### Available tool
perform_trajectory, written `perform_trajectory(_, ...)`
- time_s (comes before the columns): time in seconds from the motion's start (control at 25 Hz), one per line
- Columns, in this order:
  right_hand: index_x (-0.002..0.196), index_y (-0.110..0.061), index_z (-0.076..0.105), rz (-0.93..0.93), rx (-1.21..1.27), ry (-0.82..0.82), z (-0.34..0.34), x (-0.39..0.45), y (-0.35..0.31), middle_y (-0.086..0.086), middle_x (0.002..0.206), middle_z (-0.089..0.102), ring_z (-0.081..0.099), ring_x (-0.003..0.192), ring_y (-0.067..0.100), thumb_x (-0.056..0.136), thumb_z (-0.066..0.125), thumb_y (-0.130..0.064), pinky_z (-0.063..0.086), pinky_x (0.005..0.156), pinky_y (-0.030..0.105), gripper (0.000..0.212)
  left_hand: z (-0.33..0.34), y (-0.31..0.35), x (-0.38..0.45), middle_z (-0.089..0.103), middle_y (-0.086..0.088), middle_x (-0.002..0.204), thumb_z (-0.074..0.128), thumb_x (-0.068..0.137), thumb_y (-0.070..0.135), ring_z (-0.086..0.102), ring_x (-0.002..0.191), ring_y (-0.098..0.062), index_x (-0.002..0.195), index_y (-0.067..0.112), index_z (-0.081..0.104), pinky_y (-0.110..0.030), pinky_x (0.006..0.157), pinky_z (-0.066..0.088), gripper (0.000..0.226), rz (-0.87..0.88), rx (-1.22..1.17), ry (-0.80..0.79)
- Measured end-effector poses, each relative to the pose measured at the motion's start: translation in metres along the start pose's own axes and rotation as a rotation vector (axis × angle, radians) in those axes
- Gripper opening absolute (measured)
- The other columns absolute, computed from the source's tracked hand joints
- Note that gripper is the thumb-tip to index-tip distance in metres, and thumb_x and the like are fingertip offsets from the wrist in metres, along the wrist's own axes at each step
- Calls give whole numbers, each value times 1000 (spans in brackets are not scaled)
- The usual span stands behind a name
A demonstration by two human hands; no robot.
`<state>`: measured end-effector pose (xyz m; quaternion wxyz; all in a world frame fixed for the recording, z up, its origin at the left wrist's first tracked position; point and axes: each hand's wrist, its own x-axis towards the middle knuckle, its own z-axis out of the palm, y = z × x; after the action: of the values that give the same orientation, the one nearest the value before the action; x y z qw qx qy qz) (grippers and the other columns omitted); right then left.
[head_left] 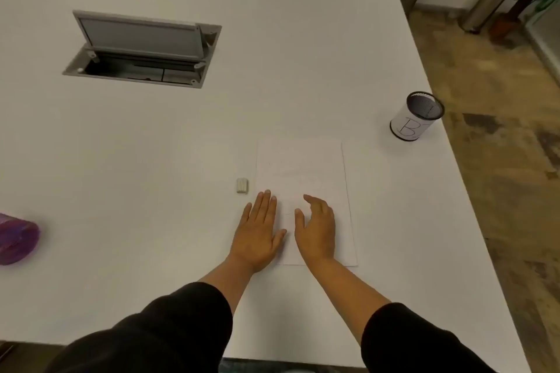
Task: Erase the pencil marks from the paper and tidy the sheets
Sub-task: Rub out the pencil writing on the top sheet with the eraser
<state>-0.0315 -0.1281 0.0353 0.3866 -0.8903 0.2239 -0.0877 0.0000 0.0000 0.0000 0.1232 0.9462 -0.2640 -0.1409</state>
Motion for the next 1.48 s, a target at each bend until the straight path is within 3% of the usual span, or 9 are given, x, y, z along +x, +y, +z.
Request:
perform_trajectory(0.08,118,-14,54,26,83,15,10,8,-8,5,119,56,53,104,17,89,56,-18,47,89,30,29,3,-13,2,18,-11,153,9,96,54,21,141,-28,145,3,24,-34,113,2,72,15,22,5)
perform_trajectory(0.2,118,-15,54,21,132,-100,29,25,-31,2,120,53,51,101,11,88,58,-18,42,82,18,30,11,-23,0,22,-12,153,9,96,53,21,142,-28,146,5,27,-41,112,7,71,42,60,-14)
perform_trajectory(0.4,137,-13,34,-281,-160,-464,71,63,-62,8,143,35,30,128,24,86,60,-15,28,107,35,57,9,-23,-4,45,-11,143,6,96,49,36,136,-27,140,12,43,-45,112,10,68,87,75,-80)
perform_trajectory(0.6,130,-10,46,-305,-203,-516,86,75,-67,10,126,49,39,116,25,86,58,-9,36,96,32,45,7,-26,-4,52,-11,137,8,97,48,34,134,-24,137,11,46,-43,113,8,66,87,9,-106)
perform_trajectory(0.68,122,-14,53,-143,24,-322,72,74,-67,6,119,49,45,109,18,84,64,-16,41,91,27,40,6,-26,-2,39,-11,147,8,96,51,17,140,-20,144,11,35,-43,114,4,68,106,-34,-76)
perform_trajectory(0.84,85,-17,63,246,392,132,11,68,-31,5,90,62,60,77,17,72,77,-15,52,73,32,20,-21,-39,16,-21,-1,153,11,77,73,-24,140,-10,144,17,-19,-37,112,-18,92,9,-215,-38)
perform_trajectory(1.04,88,-24,59,544,480,263,-28,19,13,-7,88,62,60,82,12,83,65,-12,46,66,11,14,-41,-46,46,-41,-1,145,26,50,92,-37,134,-17,127,20,-44,-49,110,-18,127,17,-157,-260)
perform_trajectory(1.2,97,-22,59,472,366,157,-1,-9,14,-12,93,60,58,86,3,83,63,-6,44,71,3,22,-34,-36,47,-51,-3,138,59,49,85,-48,126,-23,127,16,-45,-57,102,-25,148,16,-56,-398)
perform_trajectory(1.48,97,-12,68,17,83,-48,29,11,-1,0,90,68,60,82,12,79,70,-12,54,74,26,18,-36,-27,54,-54,-3,134,68,45,80,-47,126,-27,124,17,-49,-63,100,-21,154,-87,45,-491)
